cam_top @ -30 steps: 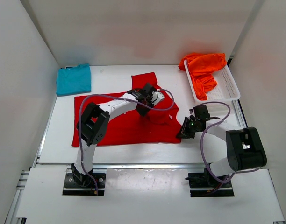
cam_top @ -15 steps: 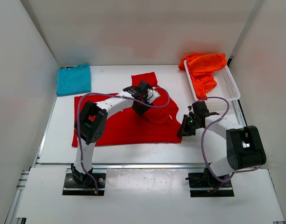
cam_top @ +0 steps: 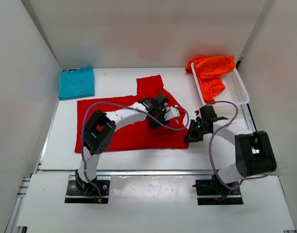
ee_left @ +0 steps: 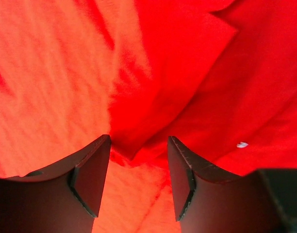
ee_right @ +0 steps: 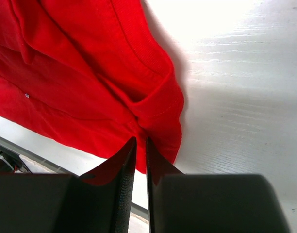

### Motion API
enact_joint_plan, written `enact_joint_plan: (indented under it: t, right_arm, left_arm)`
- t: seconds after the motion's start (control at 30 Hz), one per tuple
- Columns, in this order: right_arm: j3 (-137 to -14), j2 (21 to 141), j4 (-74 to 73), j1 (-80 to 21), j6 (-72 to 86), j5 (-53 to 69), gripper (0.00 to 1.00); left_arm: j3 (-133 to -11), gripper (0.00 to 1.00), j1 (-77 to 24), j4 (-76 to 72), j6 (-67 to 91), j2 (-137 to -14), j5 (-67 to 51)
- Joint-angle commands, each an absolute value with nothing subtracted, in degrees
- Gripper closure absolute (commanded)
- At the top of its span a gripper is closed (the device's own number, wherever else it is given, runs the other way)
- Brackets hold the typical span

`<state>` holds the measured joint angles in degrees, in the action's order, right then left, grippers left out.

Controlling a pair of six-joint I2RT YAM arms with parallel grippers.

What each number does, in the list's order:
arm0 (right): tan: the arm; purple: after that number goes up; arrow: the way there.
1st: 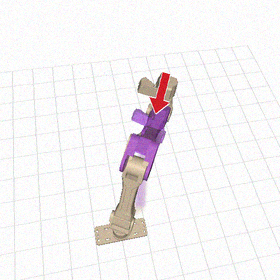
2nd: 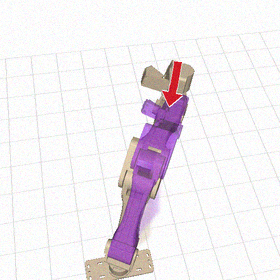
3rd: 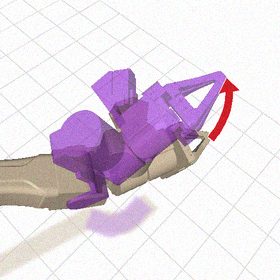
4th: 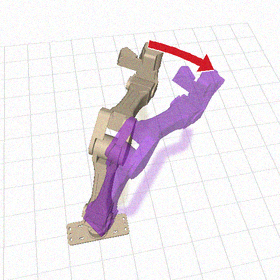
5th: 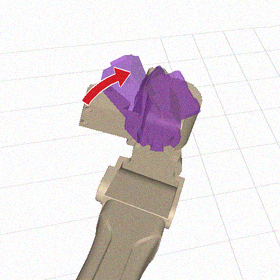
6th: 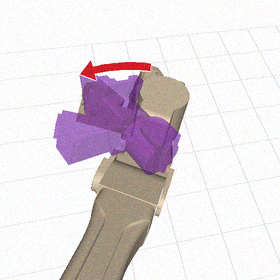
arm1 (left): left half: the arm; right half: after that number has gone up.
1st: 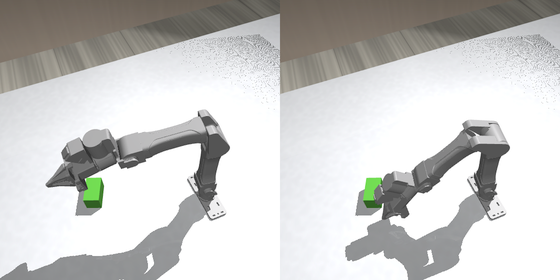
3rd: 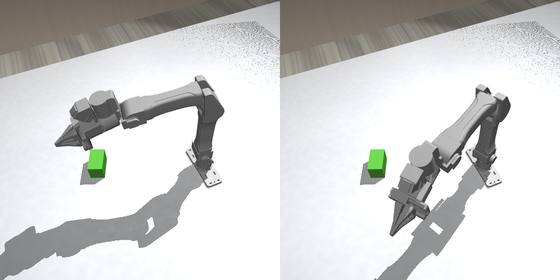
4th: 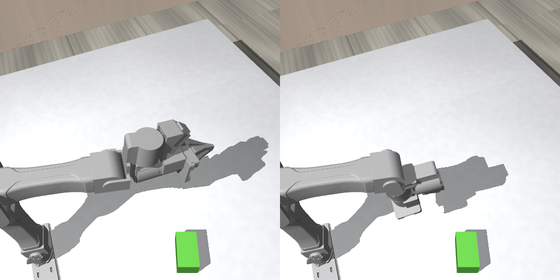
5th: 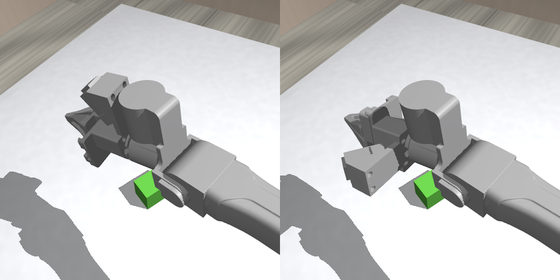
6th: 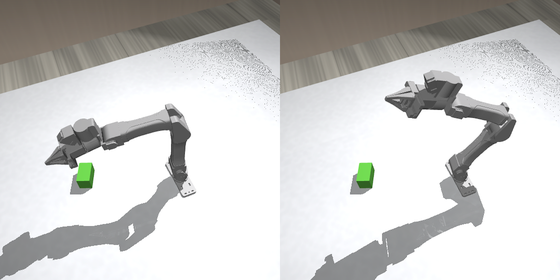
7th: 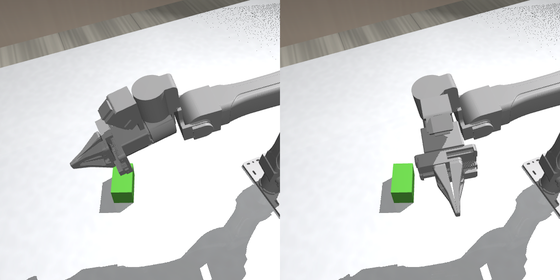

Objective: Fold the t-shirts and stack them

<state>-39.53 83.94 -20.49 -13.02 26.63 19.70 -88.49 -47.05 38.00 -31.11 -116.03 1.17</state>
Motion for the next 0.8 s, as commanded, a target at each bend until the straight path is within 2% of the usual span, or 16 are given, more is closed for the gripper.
enact_joint_plan:
  t: [0.0,0.17,0.23,0.3,0.43,0.5,0.57,0.77]
  right_arm:
    - [-38.77,82.44,-19.87,-12.39,26.72,20.74,0.82]
    - [-38.76,82.09,-19.25,-12.39,26.81,20.74,0.81]
    - [-38.76,82.18,-19.33,-12.48,26.63,21.09,0.82]
    - [-38.58,82.18,-18.81,-12.66,26.89,21.01,0.82]
    - [-38.23,82.53,-18.46,-12.92,26.81,20.39,0.86]
    - [-38.32,82.71,-18.29,-13.10,26.63,20.30,0.88]
    - [-38.32,83.14,-18.46,-13.01,26.28,20.13,0.89]
    - [-40.42,82.80,-20.56,-12.57,23.73,18.02,0.87]
  left_arm:
    - [-87.28,0.39,-47.46,35.43,-34.10,-114.26,4.82]
    - [-87.09,0.42,-46.50,33.32,-33.93,-115.75,8.78]
    - [-87.28,0.47,-46.49,32.79,-33.67,-116.80,9.23]
    - [-88.93,0.55,-46.32,32.17,-33.05,-117.33,10.10]
    - [-93.59,0.81,-45.53,34.01,-28.76,-118.92,7.57]
    - [-96.57,0.90,-43.87,36.72,-26.12,-121.19,6.42]
    - [-99.66,0.93,-42.28,39.88,-23.48,-122.86,5.19]
    - [-106.43,0.93,-37.62,48.59,-16.97,-127.79,0.35]
